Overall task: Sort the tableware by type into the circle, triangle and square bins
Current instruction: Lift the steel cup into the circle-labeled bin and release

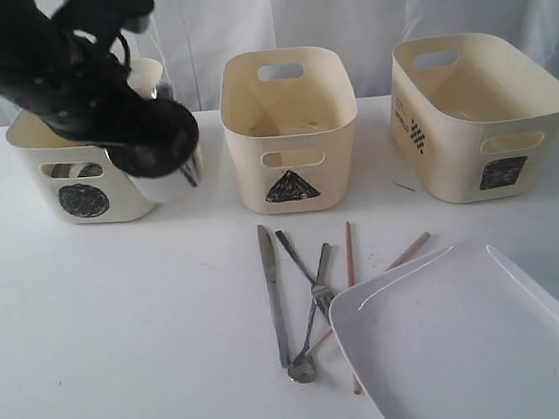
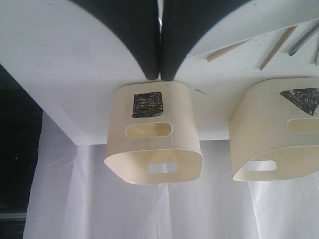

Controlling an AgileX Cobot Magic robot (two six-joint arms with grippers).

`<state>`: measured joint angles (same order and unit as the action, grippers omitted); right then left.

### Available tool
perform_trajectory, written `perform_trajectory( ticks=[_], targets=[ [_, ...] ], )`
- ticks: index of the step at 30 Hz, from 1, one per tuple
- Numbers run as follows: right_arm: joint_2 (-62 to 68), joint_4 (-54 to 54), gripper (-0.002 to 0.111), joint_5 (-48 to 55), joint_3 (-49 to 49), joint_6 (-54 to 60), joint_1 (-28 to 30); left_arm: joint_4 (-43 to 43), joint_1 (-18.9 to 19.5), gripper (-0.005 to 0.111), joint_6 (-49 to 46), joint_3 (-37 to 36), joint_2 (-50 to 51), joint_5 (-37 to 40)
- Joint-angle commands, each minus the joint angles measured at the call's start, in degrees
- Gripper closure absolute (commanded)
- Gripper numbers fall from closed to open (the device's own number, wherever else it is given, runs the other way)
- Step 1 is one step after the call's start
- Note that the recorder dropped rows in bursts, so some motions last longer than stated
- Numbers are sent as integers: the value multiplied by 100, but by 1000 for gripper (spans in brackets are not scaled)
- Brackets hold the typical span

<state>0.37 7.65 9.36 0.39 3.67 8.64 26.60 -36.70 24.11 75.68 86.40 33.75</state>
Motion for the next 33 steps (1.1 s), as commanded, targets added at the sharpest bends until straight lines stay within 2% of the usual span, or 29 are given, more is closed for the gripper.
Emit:
perform_trajectory(
  ticks=[1,8,13,18,23,24,25,26,27,28,29,33],
  targets=[
    [-37,-16,108,-43,-39,40,-13,841,373,107,496,210,-198,-323],
    [-37,-16,108,-43,-39,40,-13,1185,1275,107,1039,726,248,-1252],
    [-37,-16,108,-43,-39,40,-13,1245,1828,107,1179,921,913,-1568],
    [-37,-16,108,-43,-39,40,-13,1267,2157,107,1217,975,1586,-1793],
    [-37,-16,108,-43,-39,40,-13,1267,2233,106,1217,975,1813,-2030],
    [-37,-16,108,-43,-39,40,-13,1267,2245,100,1217,975,1822,-2055],
    [-37,-16,108,-43,-39,40,-13,1267,2271,85,1227,975,1822,-2094],
    [-37,-16,108,-43,-39,40,-13,1267,2271,77,1227,975,1822,-2127],
    [-37,-16,108,-43,-39,40,-13,1267,2274,62,1227,975,1822,-2157],
    [-37,-16,108,-43,-39,40,-13,1267,2274,56,1227,975,1822,-2157],
    [-37,-16,108,-43,-39,40,-13,1255,2274,52,1284,975,1822,-2120],
    [-37,-16,108,-43,-39,40,-13,1255,2261,53,1625,975,1656,-1876]
  ],
)
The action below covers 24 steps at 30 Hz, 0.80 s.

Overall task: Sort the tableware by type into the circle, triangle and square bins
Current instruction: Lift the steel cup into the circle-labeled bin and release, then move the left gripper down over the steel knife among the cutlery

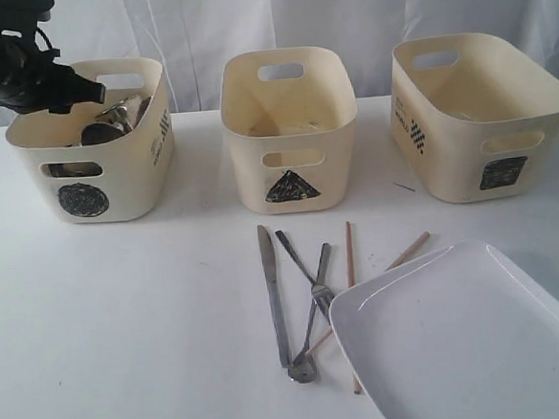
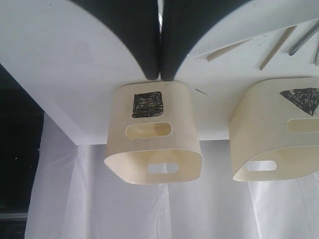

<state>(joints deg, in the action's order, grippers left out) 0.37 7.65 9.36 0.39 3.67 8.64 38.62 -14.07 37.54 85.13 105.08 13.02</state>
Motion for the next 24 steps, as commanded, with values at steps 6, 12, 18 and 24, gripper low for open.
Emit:
perform_trajectory(
  ticks=[6,12,18,24],
  targets=[
    [-37,-16,108,-43,-39,40,-13,87,-30,53,309,-70,-756,434],
    [-37,-16,108,-43,-39,40,-13,-89,-99,53,236,-899,-1623,451],
    [-37,-16,108,-43,-39,40,-13,-418,-785,53,-233,-1850,-2451,462],
    [-37,-16,108,-43,-39,40,-13,-851,-1816,53,-372,-1968,-2344,805]
  ],
)
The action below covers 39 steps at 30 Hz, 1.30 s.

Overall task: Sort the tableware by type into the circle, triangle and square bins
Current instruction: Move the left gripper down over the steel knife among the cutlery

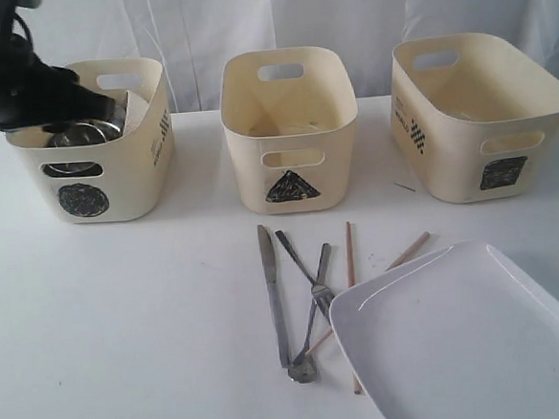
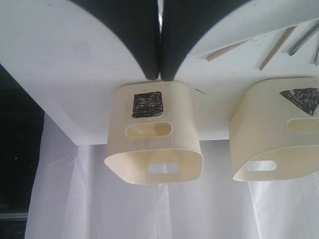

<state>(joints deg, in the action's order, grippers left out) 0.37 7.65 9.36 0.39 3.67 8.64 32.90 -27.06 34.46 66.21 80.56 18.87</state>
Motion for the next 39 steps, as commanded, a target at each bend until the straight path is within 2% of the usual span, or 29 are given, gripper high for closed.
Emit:
perform_trajectory(
  ticks=[1,6,10,15,21,28,34,39],
  targets=[
    [-37,-16,108,-43,-39,40,-13,-368,-625,53,-63,-76,207,220],
    [-37,-16,108,-43,-39,40,-13,-852,-903,53,-125,-76,770,220],
    [-37,-16,108,-43,-39,40,-13,-1454,-906,53,-299,-28,1180,252],
    [-37,-16,108,-43,-39,40,-13,-2877,-906,53,-1565,380,1504,752],
    [-37,-16,108,-43,-39,40,-13,-3626,-906,53,-2734,869,1750,1333],
    [-37,-16,108,-43,-39,40,-13,-4888,-906,53,-3784,1590,2239,2393],
    [-37,-16,108,-43,-39,40,-13,-5026,-906,53,-3758,2047,2693,2780],
    [-37,-16,108,-43,-39,40,-13,-4999,-906,53,-3577,2255,2964,2790]
  ],
)
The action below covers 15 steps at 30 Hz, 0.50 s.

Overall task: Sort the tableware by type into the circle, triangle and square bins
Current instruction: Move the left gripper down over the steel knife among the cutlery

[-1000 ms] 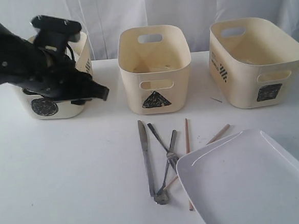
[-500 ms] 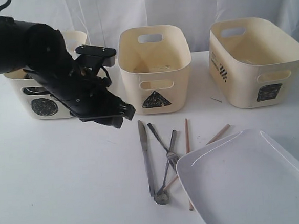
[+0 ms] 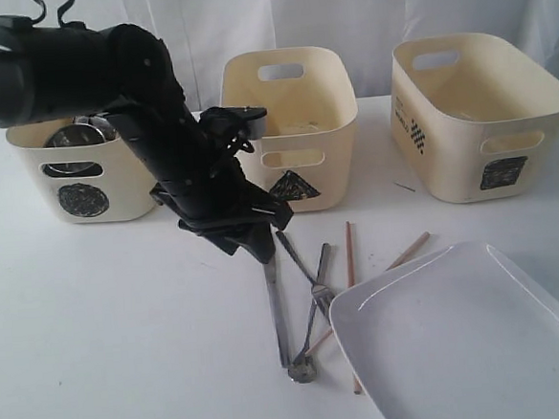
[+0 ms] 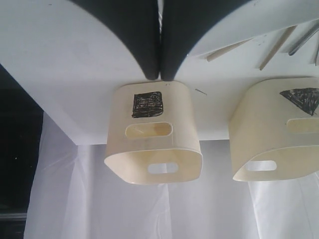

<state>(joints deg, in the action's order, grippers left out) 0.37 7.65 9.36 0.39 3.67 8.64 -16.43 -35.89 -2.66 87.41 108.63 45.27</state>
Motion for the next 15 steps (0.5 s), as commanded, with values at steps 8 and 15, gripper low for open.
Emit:
perform_trajectory(
  ticks=[8,15],
  targets=[
    [-37,-16,108,-43,-39,40,-13,-91,-137,53,407,437,701,40],
    [-37,-16,108,-43,-39,40,-13,-346,-137,53,394,437,904,-130]
  ],
)
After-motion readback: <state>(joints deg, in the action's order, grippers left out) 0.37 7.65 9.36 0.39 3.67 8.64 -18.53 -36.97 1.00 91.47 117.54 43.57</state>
